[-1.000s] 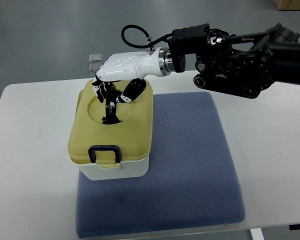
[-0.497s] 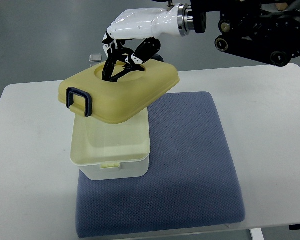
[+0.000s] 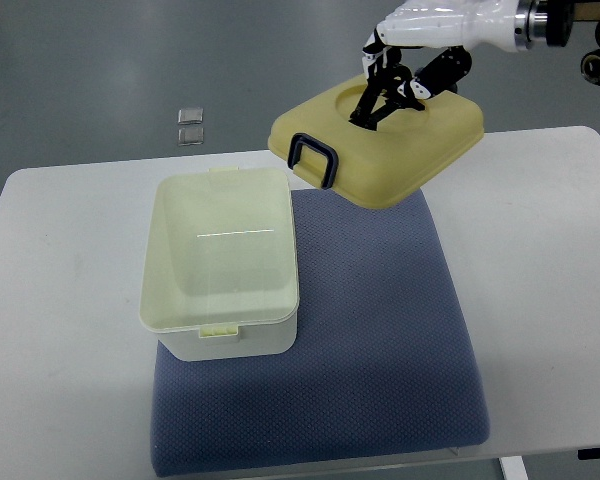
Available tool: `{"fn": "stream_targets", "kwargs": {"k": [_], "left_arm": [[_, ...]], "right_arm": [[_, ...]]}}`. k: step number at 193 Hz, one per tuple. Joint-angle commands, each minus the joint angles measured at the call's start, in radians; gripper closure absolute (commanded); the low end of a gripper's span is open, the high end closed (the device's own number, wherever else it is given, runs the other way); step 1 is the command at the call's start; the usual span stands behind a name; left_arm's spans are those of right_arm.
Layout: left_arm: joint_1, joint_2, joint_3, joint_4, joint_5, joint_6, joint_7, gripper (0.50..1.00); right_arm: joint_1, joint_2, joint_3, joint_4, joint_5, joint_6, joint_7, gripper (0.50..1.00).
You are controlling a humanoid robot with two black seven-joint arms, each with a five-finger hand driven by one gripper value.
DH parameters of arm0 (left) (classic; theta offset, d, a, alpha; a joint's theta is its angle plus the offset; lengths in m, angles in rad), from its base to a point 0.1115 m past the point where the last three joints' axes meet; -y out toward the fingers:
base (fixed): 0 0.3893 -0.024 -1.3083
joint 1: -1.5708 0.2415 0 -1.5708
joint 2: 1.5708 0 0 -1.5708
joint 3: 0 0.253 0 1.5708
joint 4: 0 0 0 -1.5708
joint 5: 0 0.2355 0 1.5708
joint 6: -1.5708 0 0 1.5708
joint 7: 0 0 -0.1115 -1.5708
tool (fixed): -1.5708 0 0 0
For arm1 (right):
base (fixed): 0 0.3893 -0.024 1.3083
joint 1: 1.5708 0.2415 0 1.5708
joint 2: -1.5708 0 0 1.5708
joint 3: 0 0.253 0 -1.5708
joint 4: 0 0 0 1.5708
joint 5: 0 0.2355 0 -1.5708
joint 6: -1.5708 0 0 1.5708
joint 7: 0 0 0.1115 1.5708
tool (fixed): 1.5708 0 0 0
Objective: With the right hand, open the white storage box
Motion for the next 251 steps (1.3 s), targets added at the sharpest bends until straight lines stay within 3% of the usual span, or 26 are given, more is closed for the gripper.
{"fn": "stream_targets", "kwargs": {"k": [1,74,160,176,180,181,183,185,187,191,213,232,251], "left_arm": [[0.0,0.0,0.0,0.0,0.0,0.0,0.0,0.5],[0.0,0.0,0.0,0.002,0.0,0.0,0.0,0.5],[0.0,0.0,0.0,0.002,0.0,0.004,0.0,0.5],[0.0,0.0,-0.002,0.002,0.0,0.004,0.0,0.5],[0.0,0.0,0.0,0.002,0.0,0.004,0.0,0.5],[0.0,0.0,-0.002,0.002,0.0,0.004,0.0,0.5],[0.0,0.0,-0.002,0.002,0.0,0.004,0.0,0.5],[0.0,0.0,-0.002,0.002,0.0,0.004,0.0,0.5],[0.0,0.0,-0.002,0.002,0.0,0.004,0.0,0.5],[0.0,0.0,-0.002,0.003,0.0,0.004,0.0,0.5],[0.0,0.0,-0.002,0.003,0.0,0.004,0.0,0.5],[0.0,0.0,0.0,0.003,0.0,0.006,0.0,0.5],[0.0,0.0,-0.002,0.003,0.0,0.006,0.0,0.5]], "right_arm": [[-0.053,-0.033,-0.031,-0.007,-0.004,-0.026,0.008,0.981],[-0.251,-0.007,-0.08,-0.091,-0.027,-0.165,0.006,0.977],[-0.299,0.194,-0.08,-0.122,-0.024,-0.22,-0.025,0.961],[-0.32,0.214,-0.08,-0.134,-0.024,-0.237,-0.026,0.904],[-0.325,0.217,-0.08,-0.137,-0.024,-0.237,-0.026,0.871],[-0.328,0.218,-0.08,-0.139,-0.024,-0.237,-0.026,0.842],[-0.328,0.218,-0.08,-0.139,-0.024,-0.237,-0.026,0.842],[-0.331,0.218,-0.08,-0.139,-0.024,-0.237,-0.025,0.787],[-0.331,0.218,-0.08,-0.139,-0.024,-0.237,-0.025,0.787],[-0.332,0.22,-0.08,-0.139,-0.024,-0.236,-0.026,0.722],[-0.334,0.218,-0.08,-0.139,-0.019,-0.228,-0.025,0.605],[-0.328,0.209,-0.082,-0.137,-0.014,-0.222,-0.023,0.572],[-0.306,0.179,-0.066,-0.131,-0.008,-0.161,-0.02,0.57]]}}
